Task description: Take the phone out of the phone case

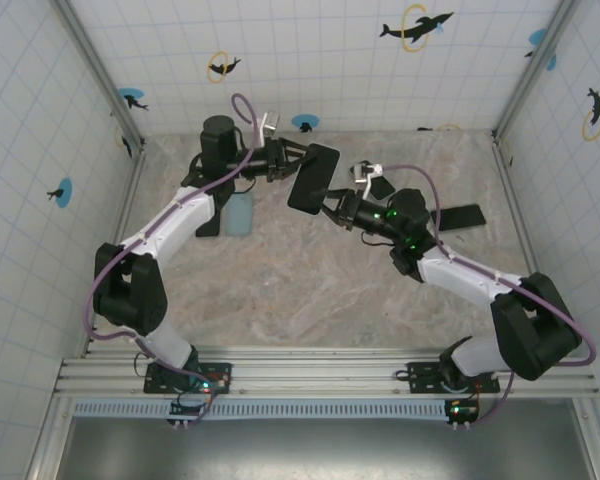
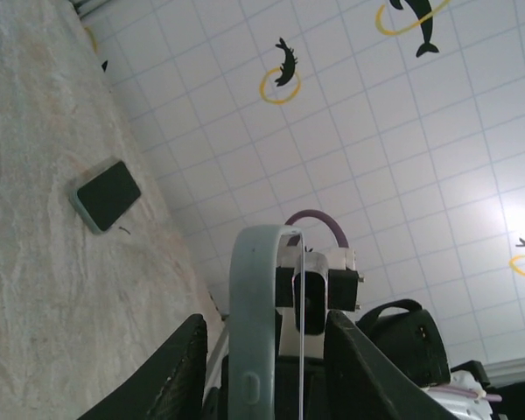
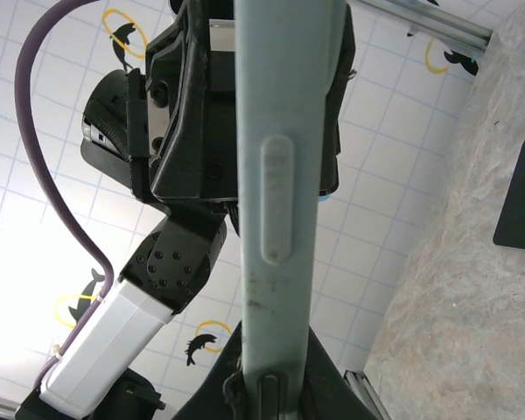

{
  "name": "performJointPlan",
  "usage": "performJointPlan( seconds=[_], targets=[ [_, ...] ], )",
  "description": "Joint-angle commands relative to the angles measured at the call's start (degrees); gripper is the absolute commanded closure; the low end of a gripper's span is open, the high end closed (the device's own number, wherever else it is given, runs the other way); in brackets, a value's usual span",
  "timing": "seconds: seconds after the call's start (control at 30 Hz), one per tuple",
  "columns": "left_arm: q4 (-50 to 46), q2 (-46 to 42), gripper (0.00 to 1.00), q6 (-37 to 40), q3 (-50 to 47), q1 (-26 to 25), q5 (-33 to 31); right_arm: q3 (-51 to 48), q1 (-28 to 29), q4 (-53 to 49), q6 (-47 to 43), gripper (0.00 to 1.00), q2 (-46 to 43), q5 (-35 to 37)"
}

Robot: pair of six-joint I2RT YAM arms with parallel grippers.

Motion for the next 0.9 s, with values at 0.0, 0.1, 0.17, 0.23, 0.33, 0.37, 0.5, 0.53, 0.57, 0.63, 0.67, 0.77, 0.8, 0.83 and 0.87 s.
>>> performJointPlan(
  seconds=[0.0,0.1,0.17,0.23,0.33,0.37,0.5,0.53,0.57,0.63,0.67,0.77,0.8,0.83,0.87],
  targets=[
    [0.38,0.78,0.63,1.12,0.53,0.36,3.78,2.23,-0.71,3.24,0.31,1.0,0.01,-3.66],
    [0.2,0.64,0.65,1.68,0.42,0.36,5.07,3.23,-1.5,2.28,-0.13,1.0,0.45,-6.34],
    [-0.53,0.74,0.69,2.42,0.55,0.36,5.91,3.93,-2.01,1.11,-0.76,1.0,0.89,-8.7],
    [-1.47,0.95,0.71,3.57,0.69,0.36,7.33,4.23,-3.04,0.77,-0.88,1.0,1.34,-11.24],
    [-6.47,1.11,0.72,8.34,1.57,0.42,8.95,5.38,-4.58,-1.15,-0.73,1.0,2.13,-15.49],
    [-8.42,1.17,0.73,10.07,1.97,0.58,9.21,5.63,-4.76,-1.35,-1.06,1.0,2.3,-16.37],
    [-13.24,1.78,0.74,14.72,2.71,1.37,9.58,8.32,-4.86,-8.39,-6.45,1.0,2.59,-20.0],
    [-13.73,1.98,0.74,15.24,2.78,1.48,9.78,8.52,-4.97,-9.09,-7.04,1.0,2.65,-20.61],
    [-14.34,2.09,0.75,15.83,2.92,1.5,9.93,8.52,-5.2,-9.24,-7.17,1.0,2.67,-20.93],
    [-16.34,2.36,0.76,17.56,3.14,1.67,9.38,8.39,-5.39,-9.56,-7.46,1.0,2.67,-21.35],
    [-16.69,2.48,0.76,17.86,3.08,1.76,9.37,8.37,-5.32,-9.9,-7.72,1.0,2.76,-21.4],
    [-15.95,2.45,0.78,17.33,2.82,2.1,9.07,8.03,-5.38,-9.94,-7.86,1.0,2.98,-21.91],
    [-15.21,2.54,0.78,16.8,2.63,2.16,9.2,7.92,-5.39,-9.94,-7.76,1.0,3.03,-22.07],
    [-14.23,2.54,0.78,15.86,2.51,2.34,9.32,7.67,-5.33,-9.78,-7.75,1.0,3.11,-22.1],
    [-13.45,2.62,0.79,15.24,2.36,2.3,9.38,7.56,-5.37,-9.53,-7.66,1.0,3.11,-22.12]
  ],
)
